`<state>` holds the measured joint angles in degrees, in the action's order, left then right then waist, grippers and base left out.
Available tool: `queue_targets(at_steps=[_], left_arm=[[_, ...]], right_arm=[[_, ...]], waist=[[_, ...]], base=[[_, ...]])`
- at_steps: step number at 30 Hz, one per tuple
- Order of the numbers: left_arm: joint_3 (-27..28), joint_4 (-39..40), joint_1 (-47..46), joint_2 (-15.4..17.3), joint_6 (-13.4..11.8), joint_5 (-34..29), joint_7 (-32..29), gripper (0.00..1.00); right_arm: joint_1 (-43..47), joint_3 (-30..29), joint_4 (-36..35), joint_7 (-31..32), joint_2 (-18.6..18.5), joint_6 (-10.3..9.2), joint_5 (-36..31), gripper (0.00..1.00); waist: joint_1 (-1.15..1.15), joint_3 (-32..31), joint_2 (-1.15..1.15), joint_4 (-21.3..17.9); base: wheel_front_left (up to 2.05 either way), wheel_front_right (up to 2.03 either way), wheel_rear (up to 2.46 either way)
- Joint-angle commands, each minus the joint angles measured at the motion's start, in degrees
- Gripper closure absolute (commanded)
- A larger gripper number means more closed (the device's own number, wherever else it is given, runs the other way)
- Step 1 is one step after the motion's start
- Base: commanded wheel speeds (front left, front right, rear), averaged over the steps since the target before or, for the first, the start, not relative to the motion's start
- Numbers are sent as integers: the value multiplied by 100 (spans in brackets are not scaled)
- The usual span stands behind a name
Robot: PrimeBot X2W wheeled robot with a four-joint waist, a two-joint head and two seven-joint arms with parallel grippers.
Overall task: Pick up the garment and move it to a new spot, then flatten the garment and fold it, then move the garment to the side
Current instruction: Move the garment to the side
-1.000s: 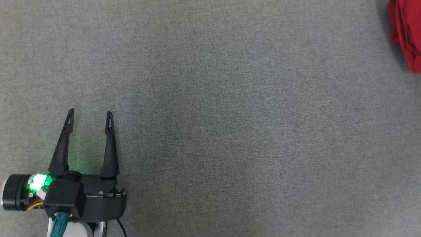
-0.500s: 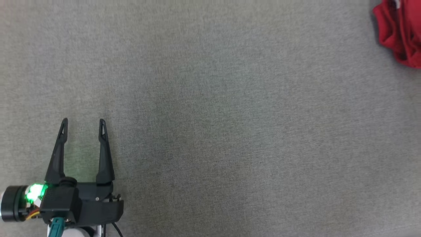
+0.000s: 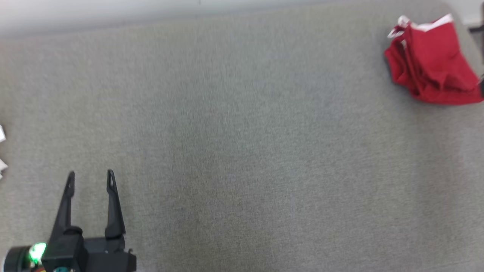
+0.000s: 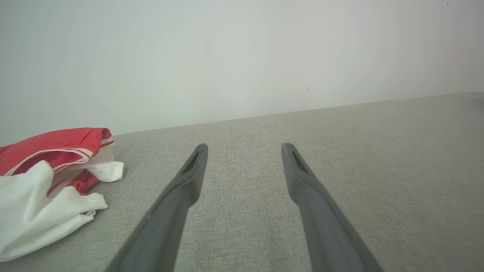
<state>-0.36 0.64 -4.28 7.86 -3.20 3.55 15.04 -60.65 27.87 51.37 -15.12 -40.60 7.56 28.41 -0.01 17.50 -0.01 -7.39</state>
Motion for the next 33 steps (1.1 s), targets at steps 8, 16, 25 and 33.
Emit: queue_targets(at_steps=[8, 16, 25, 33], left_arm=[[18, -241, 411, -109, 86, 130, 19, 0], [103, -322, 661, -152, 122, 165, 20, 0], [233, -393, 861, -196, 111, 176, 20, 0], [293, -410, 1029, -214, 154, 107, 20, 0]], right_arm=[[1700, -1489, -923, 0, 819, -17, -729, 0], [3409, -2476, -2112, 0, 1451, -17, -1240, 0], [4881, -3033, -3238, -1, 2285, -17, -1336, 0], [5789, -3179, -3809, 0, 2874, -16, -1589, 0]], waist=[[1, -997, 1, 71], [1, -1375, 1, 255], [1, -1575, 1, 336], [1, -1779, 1, 390]], base=[[0, 0, 0], [0, 0, 0], [0, 0, 0], [0, 0, 0]])
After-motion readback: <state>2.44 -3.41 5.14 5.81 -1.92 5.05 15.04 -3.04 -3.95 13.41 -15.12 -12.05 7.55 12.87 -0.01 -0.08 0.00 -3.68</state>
